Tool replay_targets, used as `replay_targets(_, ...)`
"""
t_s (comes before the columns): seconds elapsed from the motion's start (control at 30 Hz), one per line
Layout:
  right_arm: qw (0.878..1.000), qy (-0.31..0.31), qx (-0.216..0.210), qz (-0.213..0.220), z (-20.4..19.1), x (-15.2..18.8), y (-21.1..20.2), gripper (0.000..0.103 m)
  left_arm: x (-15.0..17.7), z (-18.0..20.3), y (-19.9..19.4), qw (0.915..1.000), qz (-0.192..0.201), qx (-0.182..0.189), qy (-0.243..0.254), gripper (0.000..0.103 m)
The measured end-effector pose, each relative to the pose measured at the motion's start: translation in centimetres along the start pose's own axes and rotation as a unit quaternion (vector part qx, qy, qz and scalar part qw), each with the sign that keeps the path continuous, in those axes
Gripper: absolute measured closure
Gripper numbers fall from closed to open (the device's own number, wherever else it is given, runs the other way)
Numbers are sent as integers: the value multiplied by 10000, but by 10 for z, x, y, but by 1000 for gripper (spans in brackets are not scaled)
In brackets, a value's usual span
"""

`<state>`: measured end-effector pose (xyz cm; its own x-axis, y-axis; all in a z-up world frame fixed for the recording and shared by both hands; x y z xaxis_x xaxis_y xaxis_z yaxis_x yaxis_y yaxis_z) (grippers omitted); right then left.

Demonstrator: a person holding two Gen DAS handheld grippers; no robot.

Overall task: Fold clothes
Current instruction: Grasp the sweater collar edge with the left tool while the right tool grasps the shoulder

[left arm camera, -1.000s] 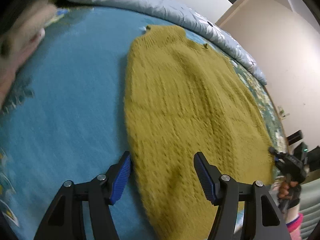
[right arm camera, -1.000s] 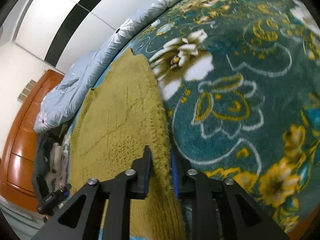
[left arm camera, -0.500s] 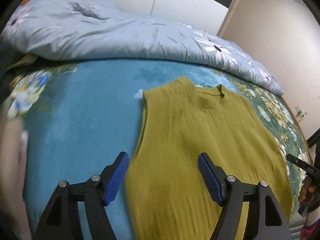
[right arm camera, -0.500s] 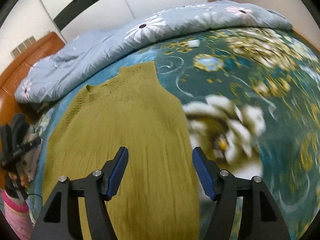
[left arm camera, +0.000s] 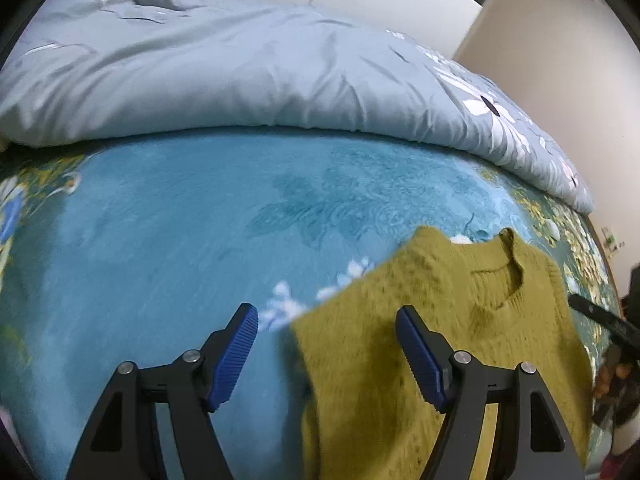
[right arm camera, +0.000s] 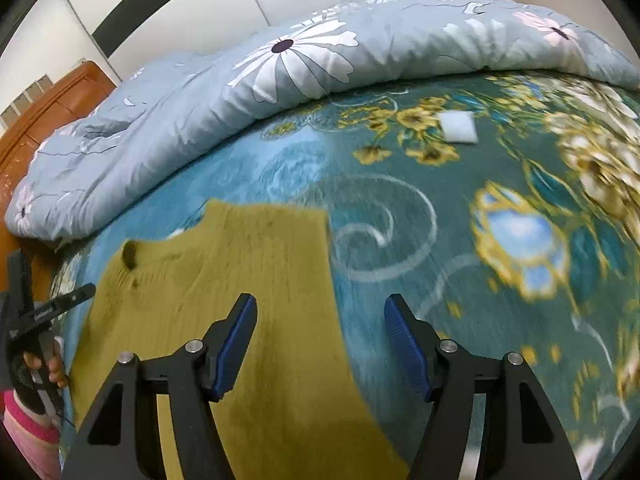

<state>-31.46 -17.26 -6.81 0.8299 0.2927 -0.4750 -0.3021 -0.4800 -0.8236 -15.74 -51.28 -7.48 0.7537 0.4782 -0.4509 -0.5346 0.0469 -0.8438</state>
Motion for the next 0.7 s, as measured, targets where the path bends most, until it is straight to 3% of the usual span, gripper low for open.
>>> replay_targets(0.23, 9998, 139, -130, 74, 1, -31, 31, 35, -10, 11, 27, 9992, -139, 55, 358, 30)
replay_targets(0.27, 9996, 173, -187, 99, 1, -34, 33, 35, -10, 14, 29, 9989, -131, 82, 449, 35)
replay_targets(0.33, 9991, 244, -306, 143, 0, -39, 36, 35, -11, 20, 31, 9981, -144, 194, 559, 54)
replay_targets(0.37, 9987, 289, -381, 151, -1, -39, 36, 39, -11, 22, 32, 9978, -191, 266, 571, 61)
replay_targets(0.43, 9978, 343, -553, 119, -5, -39, 38, 58, -11, 24, 34, 9976, -231, 309, 581, 68)
replay_targets(0.5, 9978, 408, -516, 59, -6, -36, 39, 75, -10, 27, 33, 9972, -262, 365, 595, 86)
replay_targets(0.57, 9973, 480, -546, 41, -7, -36, 35, 88, -9, 32, 31, 9970, -230, 335, 662, 91)
replay_targets(0.7, 9972, 291, -629, 296, -18, -40, 6, 91, -14, 41, 8, 9960, 196, 231, 837, 92)
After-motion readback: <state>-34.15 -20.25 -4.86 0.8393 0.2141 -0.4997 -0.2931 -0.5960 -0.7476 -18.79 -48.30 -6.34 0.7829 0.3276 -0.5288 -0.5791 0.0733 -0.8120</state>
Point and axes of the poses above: each gripper's, at about its wrist camera, not at the fingertips, and y roughly the way its jaws point, z to its right, x to its underside, the point moved 5 cm from there along y, roughly the way its jaws point, and after that the axes turned 2 degrees about -z, right-handed, at the moved point
